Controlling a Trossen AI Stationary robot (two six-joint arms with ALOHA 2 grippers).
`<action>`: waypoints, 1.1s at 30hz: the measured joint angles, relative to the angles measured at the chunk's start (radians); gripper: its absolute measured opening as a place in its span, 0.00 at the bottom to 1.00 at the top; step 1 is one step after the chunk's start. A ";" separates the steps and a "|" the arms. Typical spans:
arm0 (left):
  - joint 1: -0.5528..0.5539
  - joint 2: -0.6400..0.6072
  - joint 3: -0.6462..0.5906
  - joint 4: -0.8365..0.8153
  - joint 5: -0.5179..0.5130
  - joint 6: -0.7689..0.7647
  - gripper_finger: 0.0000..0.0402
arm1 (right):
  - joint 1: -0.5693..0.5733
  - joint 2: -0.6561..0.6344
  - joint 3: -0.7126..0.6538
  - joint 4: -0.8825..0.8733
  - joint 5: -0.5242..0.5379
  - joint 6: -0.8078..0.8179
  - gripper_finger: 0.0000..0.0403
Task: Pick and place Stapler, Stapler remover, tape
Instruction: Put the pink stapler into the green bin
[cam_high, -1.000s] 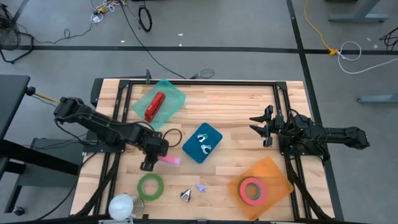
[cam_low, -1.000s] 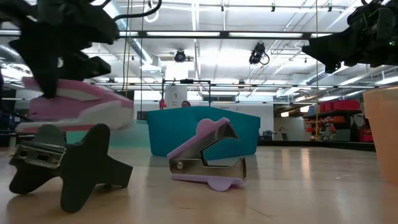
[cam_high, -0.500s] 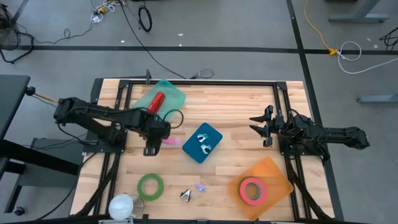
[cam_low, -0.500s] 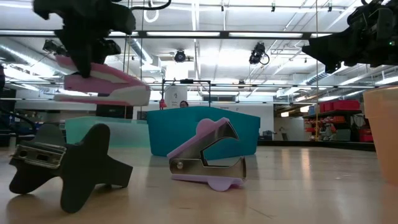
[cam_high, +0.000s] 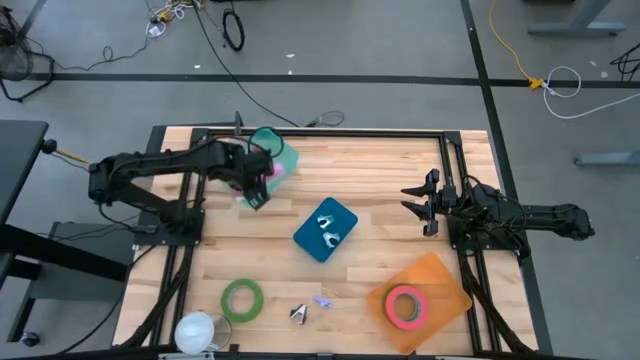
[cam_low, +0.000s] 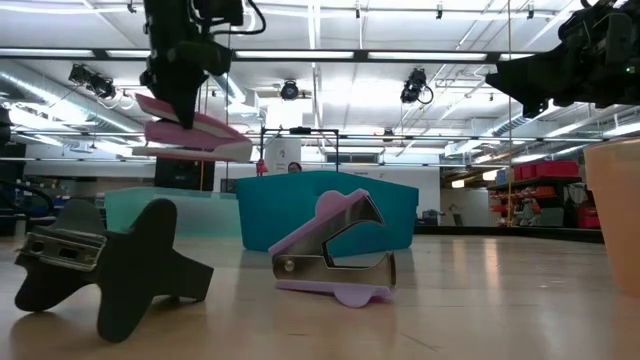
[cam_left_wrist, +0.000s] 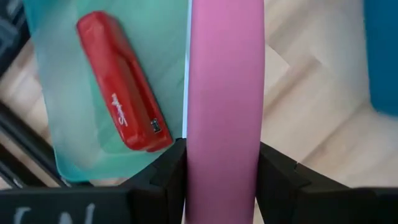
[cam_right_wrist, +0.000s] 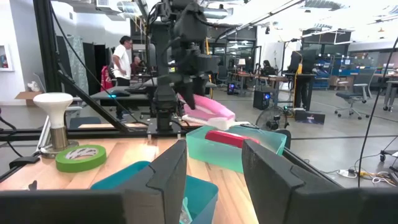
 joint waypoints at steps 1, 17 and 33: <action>0.015 0.000 0.000 0.000 0.001 -0.024 0.37 | 0.000 0.000 0.000 0.000 0.000 0.000 0.39; 0.181 0.010 0.000 0.110 -0.025 -0.133 0.38 | 0.000 0.000 0.000 0.000 0.000 0.000 0.39; 0.307 0.253 -0.001 0.218 0.057 -0.064 0.39 | 0.000 0.000 0.000 0.000 0.000 0.000 0.39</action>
